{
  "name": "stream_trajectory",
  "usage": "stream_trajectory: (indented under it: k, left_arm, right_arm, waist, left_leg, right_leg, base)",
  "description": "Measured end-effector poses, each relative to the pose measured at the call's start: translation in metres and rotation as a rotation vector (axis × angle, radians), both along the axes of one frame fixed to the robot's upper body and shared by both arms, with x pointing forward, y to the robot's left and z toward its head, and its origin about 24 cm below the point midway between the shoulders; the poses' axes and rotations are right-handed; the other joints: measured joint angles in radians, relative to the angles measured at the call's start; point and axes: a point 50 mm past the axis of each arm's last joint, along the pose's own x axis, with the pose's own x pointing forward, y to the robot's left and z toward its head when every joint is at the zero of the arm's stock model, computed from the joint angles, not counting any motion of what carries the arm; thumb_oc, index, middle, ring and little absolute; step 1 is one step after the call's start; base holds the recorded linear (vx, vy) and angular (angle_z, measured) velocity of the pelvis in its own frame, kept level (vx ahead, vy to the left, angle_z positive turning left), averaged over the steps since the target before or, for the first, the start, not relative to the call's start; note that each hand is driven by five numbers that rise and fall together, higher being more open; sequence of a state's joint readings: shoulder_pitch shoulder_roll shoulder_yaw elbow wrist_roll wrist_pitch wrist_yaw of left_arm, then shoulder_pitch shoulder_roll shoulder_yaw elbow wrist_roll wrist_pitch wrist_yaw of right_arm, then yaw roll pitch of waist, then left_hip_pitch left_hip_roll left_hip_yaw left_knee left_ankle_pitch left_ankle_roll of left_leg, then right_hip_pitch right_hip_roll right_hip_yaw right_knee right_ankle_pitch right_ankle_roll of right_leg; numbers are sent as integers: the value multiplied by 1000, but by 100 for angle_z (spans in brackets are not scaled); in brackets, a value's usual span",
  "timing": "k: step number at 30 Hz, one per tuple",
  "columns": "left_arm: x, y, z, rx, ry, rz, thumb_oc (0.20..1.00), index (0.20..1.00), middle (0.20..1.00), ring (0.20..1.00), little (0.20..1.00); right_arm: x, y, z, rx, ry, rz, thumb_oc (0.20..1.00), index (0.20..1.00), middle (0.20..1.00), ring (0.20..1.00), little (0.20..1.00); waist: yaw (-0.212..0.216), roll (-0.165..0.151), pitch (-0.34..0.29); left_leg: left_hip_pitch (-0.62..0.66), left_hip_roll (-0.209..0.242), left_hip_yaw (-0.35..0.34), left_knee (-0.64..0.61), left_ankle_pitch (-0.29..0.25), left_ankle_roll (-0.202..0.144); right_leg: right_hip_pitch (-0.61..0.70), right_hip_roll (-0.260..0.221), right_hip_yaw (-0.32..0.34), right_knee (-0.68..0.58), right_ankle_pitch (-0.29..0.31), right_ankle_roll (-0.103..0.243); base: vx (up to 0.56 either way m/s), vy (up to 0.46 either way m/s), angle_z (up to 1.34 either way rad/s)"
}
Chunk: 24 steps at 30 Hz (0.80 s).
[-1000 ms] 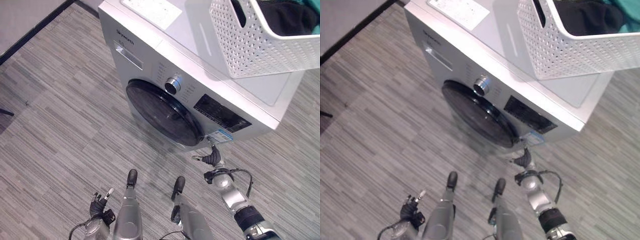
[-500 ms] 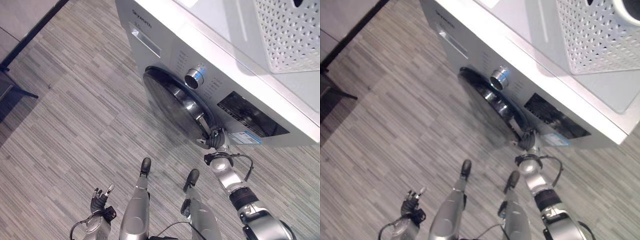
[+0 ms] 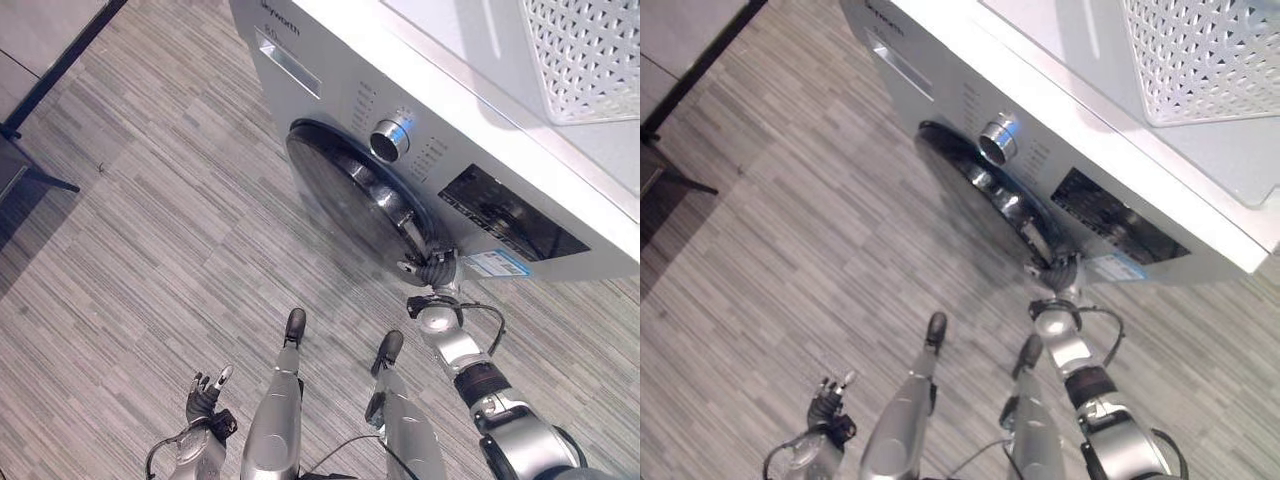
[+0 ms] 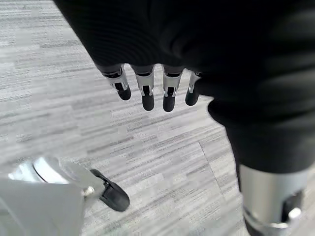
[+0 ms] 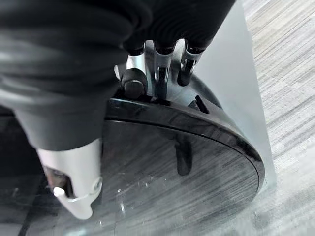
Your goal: Grab the laundry basket,head to the washer,open it,put in the laundry and shut it.
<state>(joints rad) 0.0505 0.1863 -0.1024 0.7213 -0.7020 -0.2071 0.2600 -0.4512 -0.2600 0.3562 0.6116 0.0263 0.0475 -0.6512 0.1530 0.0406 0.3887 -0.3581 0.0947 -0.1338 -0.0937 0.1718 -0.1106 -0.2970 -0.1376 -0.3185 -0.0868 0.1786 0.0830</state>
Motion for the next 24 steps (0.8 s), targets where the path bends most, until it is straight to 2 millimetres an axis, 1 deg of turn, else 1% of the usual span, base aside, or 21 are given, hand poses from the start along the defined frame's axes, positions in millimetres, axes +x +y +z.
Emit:
stream_trajectory:
  k: [2, 3, 4, 6, 7, 8, 9, 10, 11, 12, 13, 15, 16, 17, 18, 19, 20, 22, 23, 24]
  left_arm:
    - [8, -2, 3, 3, -17, -14, 1000, 1000, 1000, 1000, 1000]
    - [10, -3, 4, 1, -20, -20, 1000, 1000, 1000, 1000, 1000]
    - [11, -5, 5, 2, -19, -26, 1000, 1000, 1000, 1000, 1000]
    - [18, -8, 9, 3, -34, -42, 1000, 1000, 1000, 1000, 1000]
    - [20, -9, 11, 1, -47, -46, 1000, 1000, 1000, 1000, 1000]
    - [23, -10, 14, 0, -64, -45, 1000, 1000, 1000, 1000, 1000]
    - [27, -8, 18, 13, -78, -29, 1000, 1000, 1000, 1000, 1000]
    - [28, -8, 21, 16, -89, -26, 1000, 1000, 1000, 1000, 1000]
    - [27, -7, 23, 20, -97, -22, 1000, 1000, 1000, 1000, 1000]
    - [28, -6, 27, 24, -117, -20, 1000, 1000, 1000, 1000, 1000]
    - [28, -5, 32, 32, -140, -22, 1000, 1000, 1000, 1000, 1000]
    - [31, 7, 53, 121, -213, -58, 1000, 1000, 1000, 1000, 1000]
    - [36, 16, 70, 189, -272, -89, 1000, 1000, 1000, 1000, 1000]
    - [39, 31, 105, 325, -380, -140, 1000, 1000, 1000, 1000, 1000]
    - [41, 37, 128, 392, -455, -160, 1000, 1000, 1000, 1000, 1000]
    - [43, 40, 145, 443, -516, -169, 1000, 1000, 1000, 1000, 1000]
    - [46, 43, 175, 517, -621, -190, 1000, 1000, 1000, 1000, 1000]
    - [50, 40, 226, 674, -820, -262, 1000, 1000, 1000, 1000, 1000]
    - [55, 38, 240, 702, -873, -299, 1000, 1000, 1000, 1000, 1000]
    - [55, 29, 253, 731, -916, -424, 1000, 1000, 1000, 1000, 1000]
  right_arm:
    - [-10, 13, -16, -4, 65, 82, 1000, 1000, 1000, 1000, 1000]
    - [-17, 21, -27, 8, 119, 138, 1000, 1000, 1000, 1000, 1000]
    - [-26, 31, -38, 31, 172, 192, 1000, 1000, 1000, 1000, 1000]
    - [-44, 57, -62, 86, 316, 352, 1000, 1000, 1000, 1000, 1000]
    - [-51, 68, -70, 109, 369, 412, 1000, 1000, 1000, 1000, 1000]
    - [-60, 83, -78, 132, 420, 480, 1000, 1000, 1000, 1000, 1000]
    - [-75, 114, -85, 196, 497, 613, 1000, 1000, 1000, 1000, 1000]
    - [-86, 132, -89, 247, 535, 677, 1000, 1000, 1000, 1000, 1000]
    - [-94, 151, -90, 326, 573, 716, 1000, 1000, 1000, 1000, 1000]
    - [-99, 166, -89, 385, 602, 744, 1000, 1000, 1000, 1000, 1000]
    - [-102, 176, -88, 416, 617, 771, 1000, 1000, 1000, 1000, 1000]
    - [-96, 182, -84, 435, 624, 784, 1000, 1000, 1000, 1000, 1000]
    - [-92, 180, -84, 450, 622, 754, 1000, 1000, 1000, 1000, 1000]
    - [-85, 171, -85, 464, 616, 703, 1000, 1000, 1000, 1000, 1000]
    - [-84, 163, -89, 472, 620, 671, 1000, 1000, 1000, 1000, 1000]
    - [-83, 158, -91, 474, 622, 651, 1000, 1000, 1000, 1000, 1000]
    - [-85, 148, -98, 482, 641, 603, 1000, 1000, 1000, 1000, 1000]
    - [-88, 129, -110, 482, 676, 522, 1000, 1000, 1000, 1000, 1000]
    - [-91, 115, -117, 453, 701, 498, 1000, 1000, 1000, 1000, 1000]
    - [-95, 102, -123, 449, 719, 468, 1000, 1000, 1000, 1000, 1000]
  waist:
    - [0, -6, -6]
    - [0, -8, -28]
    - [1, -11, -52]
    - [15, -14, -63]
    - [28, -15, -72]
    - [39, -17, -86]
    - [71, -22, -89]
    - [85, -24, -100]
    - [108, -28, -116]
    - [122, -32, -118]
    - [132, -35, -121]
    - [154, -52, -136]
    - [168, -64, -143]
    - [183, -78, -152]
    - [189, -81, -153]
    - [190, -82, -154]
    - [190, -80, -154]
    - [190, -74, -154]
    - [186, -65, -160]
    - [175, -61, -164]
  left_leg:
    - [26, 3, 5, 0, 0, 0]
    - [26, 4, 6, 0, -3, -2]
    - [27, 6, 7, 0, -5, -2]
    - [70, 13, 11, 0, -6, -3]
    - [81, 17, 12, 0, -9, -6]
    - [86, 20, 8, 0, -20, -15]
    - [119, 31, 12, 0, -19, -14]
    - [131, 34, 7, 0, -24, -12]
    - [135, 38, 5, 0, -30, -17]
    - [147, 39, 4, 0, -30, -17]
    - [159, 38, 2, 0, -30, -17]
    - [164, 35, -16, -1, -31, -17]
    - [163, 35, -21, -1, -31, -17]
    - [159, 34, -23, -1, -31, -17]
    - [158, 32, -24, -1, -31, -17]
    - [155, 31, -27, -1, -31, -17]
    - [150, 29, -31, -1, -31, -17]
    - [141, 25, -41, -1, -30, -16]
    - [141, 21, -42, -1, -30, -16]
    - [142, 18, -42, -1, -30, -16]
  right_leg:
    - [23, 2, 3, 0, -1, 0]
    - [22, 3, 4, 0, -3, 0]
    - [23, 4, 4, 0, -3, 0]
    - [64, 11, 6, 0, -7, -1]
    - [75, 14, 6, 0, -12, -3]
    - [81, 18, 4, -1, -14, -4]
    - [113, 29, 6, 0, -18, -7]
    - [128, 32, 2, -1, -26, -11]
    - [134, 35, -2, -1, -33, -12]
    - [149, 35, -3, -1, -33, -12]
    - [162, 33, -8, 0, -35, -11]
    - [176, 31, -20, -1, -38, -10]
    - [177, 31, -24, -3, -39, -9]
    - [177, 31, -25, -5, -39, -8]
    - [178, 29, -25, -4, -39, -7]
    - [178, 28, -27, -4, -39, -7]
    - [177, 26, -32, -3, -38, -6]
    - [176, 23, -44, -1, -38, -6]
    - [176, 19, -44, -1, -36, -4]
    - [177, 16, -45, -2, -35, -2]
  base:
    - [3, -51, -7]
    - [10, -71, -5]
    - [8, -42, -6]
    - [40, -60, -4]
    - [68, -80, -1]
    - [43, -58, -6]
    - [57, -61, 4]
    - [53, -60, 6]
    - [57, -57, 11]
    - [48, -59, 8]
    - [39, -51, 11]
    - [21, -45, 18]
    - [6, -67, 20]
    - [0, -77, 13]
    - [-9, -70, 12]
    - [-8, -34, 14]
    - [-7, -23, 20]
    - [-15, -22, 19]
    - [6, -15, 7]
    - [46, -2, 5]
